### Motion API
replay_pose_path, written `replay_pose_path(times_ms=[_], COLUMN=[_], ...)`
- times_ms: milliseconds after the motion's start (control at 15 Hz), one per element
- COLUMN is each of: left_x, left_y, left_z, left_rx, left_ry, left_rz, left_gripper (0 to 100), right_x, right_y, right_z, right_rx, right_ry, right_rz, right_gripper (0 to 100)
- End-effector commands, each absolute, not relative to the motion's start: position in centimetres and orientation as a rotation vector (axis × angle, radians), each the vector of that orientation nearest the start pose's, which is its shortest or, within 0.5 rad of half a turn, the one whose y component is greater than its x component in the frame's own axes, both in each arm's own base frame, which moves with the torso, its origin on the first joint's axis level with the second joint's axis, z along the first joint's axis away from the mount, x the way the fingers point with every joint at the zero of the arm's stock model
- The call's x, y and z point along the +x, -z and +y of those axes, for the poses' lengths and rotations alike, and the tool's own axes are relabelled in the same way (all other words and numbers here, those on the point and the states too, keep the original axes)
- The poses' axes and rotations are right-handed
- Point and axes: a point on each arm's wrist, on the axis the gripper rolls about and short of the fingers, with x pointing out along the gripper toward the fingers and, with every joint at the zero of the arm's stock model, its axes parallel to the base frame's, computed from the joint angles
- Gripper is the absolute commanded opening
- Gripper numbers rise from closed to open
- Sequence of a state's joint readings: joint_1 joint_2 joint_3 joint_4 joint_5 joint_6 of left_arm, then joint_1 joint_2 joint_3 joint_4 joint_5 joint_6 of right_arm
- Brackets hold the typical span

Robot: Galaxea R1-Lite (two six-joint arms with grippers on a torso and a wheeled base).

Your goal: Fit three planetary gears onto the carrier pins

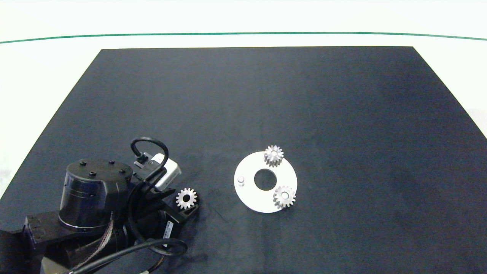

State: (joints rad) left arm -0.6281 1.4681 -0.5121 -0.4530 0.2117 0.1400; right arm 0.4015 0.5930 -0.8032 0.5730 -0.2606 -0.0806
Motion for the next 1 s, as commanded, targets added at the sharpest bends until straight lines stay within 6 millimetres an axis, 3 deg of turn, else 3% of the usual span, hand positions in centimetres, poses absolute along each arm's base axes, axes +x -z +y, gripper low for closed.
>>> replay_pose_path(times_ms=[67, 1000], left_x=[18.14, 17.84], left_y=[-15.08, -14.98], left_z=[-12.56, -12.7], left_rx=[0.342, 0.356], left_ry=[0.439, 0.432], left_rz=[0.428, 0.424], left_gripper=[53, 25], right_x=[0.39, 0.36], right_y=[-24.16, -24.16], right_z=[-0.47, -0.48], right_rx=[-0.2, -0.2], right_ry=[-0.152, -0.152], right_rz=[0.343, 0.341], right_gripper=[100, 100])
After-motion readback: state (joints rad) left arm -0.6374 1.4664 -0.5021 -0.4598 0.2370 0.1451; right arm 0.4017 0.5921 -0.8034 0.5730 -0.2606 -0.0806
